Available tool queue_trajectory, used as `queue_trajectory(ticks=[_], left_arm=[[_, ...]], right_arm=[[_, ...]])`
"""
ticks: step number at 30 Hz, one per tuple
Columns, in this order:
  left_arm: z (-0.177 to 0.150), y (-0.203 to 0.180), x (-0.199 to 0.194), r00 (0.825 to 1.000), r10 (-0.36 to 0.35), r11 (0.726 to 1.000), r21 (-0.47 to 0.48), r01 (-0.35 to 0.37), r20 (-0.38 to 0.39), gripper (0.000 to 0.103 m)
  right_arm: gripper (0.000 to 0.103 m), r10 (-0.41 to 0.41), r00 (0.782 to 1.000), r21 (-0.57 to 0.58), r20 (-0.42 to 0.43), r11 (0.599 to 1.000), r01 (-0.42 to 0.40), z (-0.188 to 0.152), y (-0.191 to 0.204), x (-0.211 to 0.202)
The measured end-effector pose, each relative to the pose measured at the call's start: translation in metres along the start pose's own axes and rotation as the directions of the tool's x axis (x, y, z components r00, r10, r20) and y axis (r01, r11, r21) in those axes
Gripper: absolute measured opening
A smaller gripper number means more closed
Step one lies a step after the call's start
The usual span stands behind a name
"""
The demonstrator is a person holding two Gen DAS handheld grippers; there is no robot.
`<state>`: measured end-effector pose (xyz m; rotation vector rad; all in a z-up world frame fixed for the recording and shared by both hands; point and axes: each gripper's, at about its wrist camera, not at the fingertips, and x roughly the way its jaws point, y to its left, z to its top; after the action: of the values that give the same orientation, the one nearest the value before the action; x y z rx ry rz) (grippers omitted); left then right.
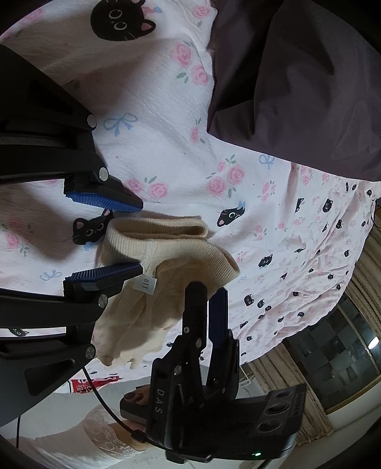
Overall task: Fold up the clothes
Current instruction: 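Grasp the sweater edge with the right gripper while the left gripper closes on the tagged hem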
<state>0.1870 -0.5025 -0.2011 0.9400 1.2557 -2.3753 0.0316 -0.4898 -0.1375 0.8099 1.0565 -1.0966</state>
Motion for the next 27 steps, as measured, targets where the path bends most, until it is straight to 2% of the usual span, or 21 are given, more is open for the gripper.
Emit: queue_trajectory(ticks=[3,4,12,18,21,27], left_arm=[[-0.002,-0.001,-0.001,1.0,0.01,1.0,0.008,-0.01,-0.001,0.032],[-0.002,-0.001,-0.001,1.0,0.012,1.0,0.009,-0.012,-0.001,0.032],[-0.002,0.002,-0.006,1.0,-0.008,1.0,-0.011,0.009,0.004,0.033],[-0.003,-0.003,-0.012,0.999,-0.031,0.999,0.009,0.03,0.021,0.046],[-0.003,-0.006,-0.011,1.0,-0.019,0.999,0.029,0.018,0.02,0.047],[-0.002,-0.008,-0.01,1.0,-0.022,0.999,0.041,0.021,0.016,0.047]], right_arm=[[0.014,0.048,0.999,0.013,-0.019,0.999,-0.047,0.004,0.0,0.007],[0.005,0.063,0.998,0.017,-0.024,0.998,-0.063,0.005,0.0,0.009],[0.004,0.126,0.991,0.025,-0.036,0.992,-0.125,0.008,0.001,0.007],[0.004,0.239,0.97,0.037,-0.035,0.971,-0.238,0.009,-0.002,-0.005],[0.004,0.219,0.975,0.046,-0.048,0.975,-0.217,0.011,-0.006,-0.001],[0.005,0.104,0.991,0.072,-0.086,0.993,-0.098,0.017,-0.017,0.02]])
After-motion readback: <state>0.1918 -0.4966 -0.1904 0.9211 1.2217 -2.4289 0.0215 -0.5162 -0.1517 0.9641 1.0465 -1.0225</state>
